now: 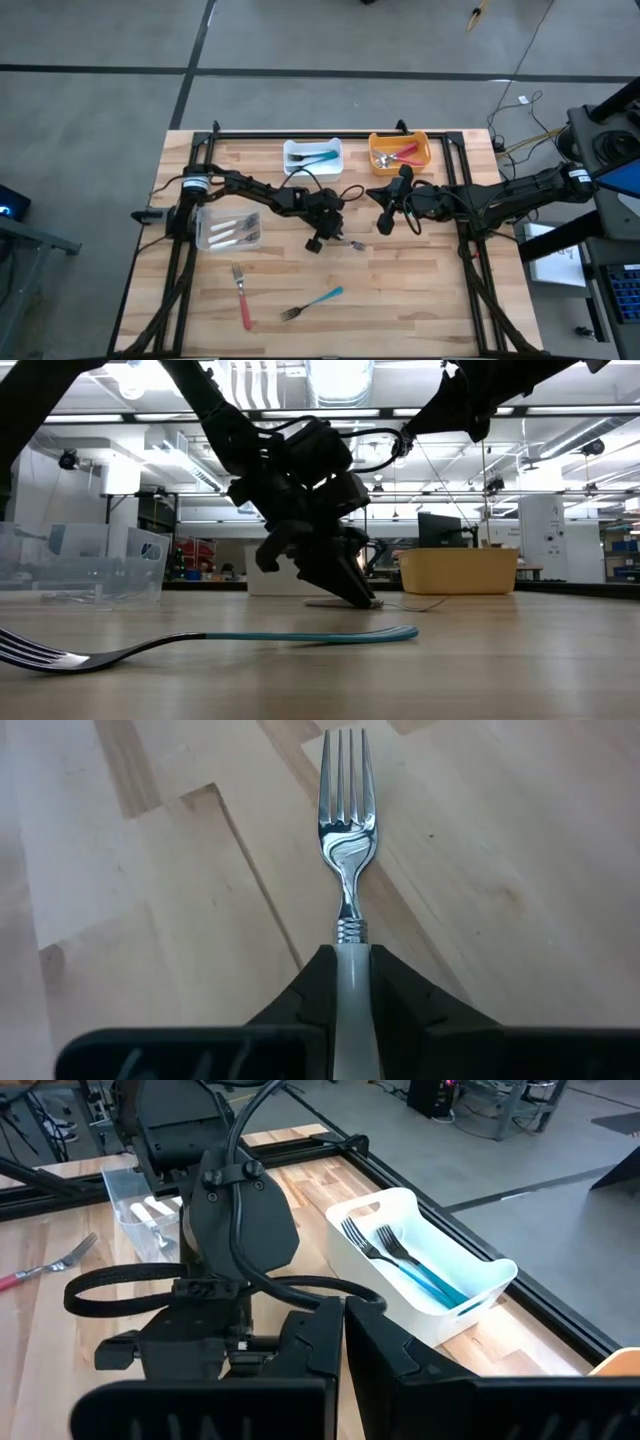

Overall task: Sort silverware by color (type)
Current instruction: Put the white fork into the transparent bin

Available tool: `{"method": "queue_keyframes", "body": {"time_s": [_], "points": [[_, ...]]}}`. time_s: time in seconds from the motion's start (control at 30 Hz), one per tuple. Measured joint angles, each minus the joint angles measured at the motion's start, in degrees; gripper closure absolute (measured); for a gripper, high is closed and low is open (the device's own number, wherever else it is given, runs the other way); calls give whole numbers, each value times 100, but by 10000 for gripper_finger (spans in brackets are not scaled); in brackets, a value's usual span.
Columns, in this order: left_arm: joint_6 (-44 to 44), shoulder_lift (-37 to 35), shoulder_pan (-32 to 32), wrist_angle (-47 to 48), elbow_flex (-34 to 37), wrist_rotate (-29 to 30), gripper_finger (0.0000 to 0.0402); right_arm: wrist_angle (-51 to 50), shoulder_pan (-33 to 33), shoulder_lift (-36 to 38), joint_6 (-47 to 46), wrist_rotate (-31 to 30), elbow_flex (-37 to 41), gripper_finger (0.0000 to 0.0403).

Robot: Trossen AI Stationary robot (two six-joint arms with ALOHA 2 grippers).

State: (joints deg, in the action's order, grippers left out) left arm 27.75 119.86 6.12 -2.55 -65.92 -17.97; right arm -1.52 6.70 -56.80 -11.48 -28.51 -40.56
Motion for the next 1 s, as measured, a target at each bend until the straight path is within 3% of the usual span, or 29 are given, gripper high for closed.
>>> {"method": "queue_keyframes", "body": {"time_s": [0.43,0.77,1.0], "points": [[-228,-812,-44,723,50,489,401,-146,0,0,-7,2,9,394],[-289,-1477,-182,858,502,663,398,-135,1,0,-9,2,9,394],[-1108,-1577,-434,669,786,1233,400,-123,1,0,-55,0,36,394]]}}
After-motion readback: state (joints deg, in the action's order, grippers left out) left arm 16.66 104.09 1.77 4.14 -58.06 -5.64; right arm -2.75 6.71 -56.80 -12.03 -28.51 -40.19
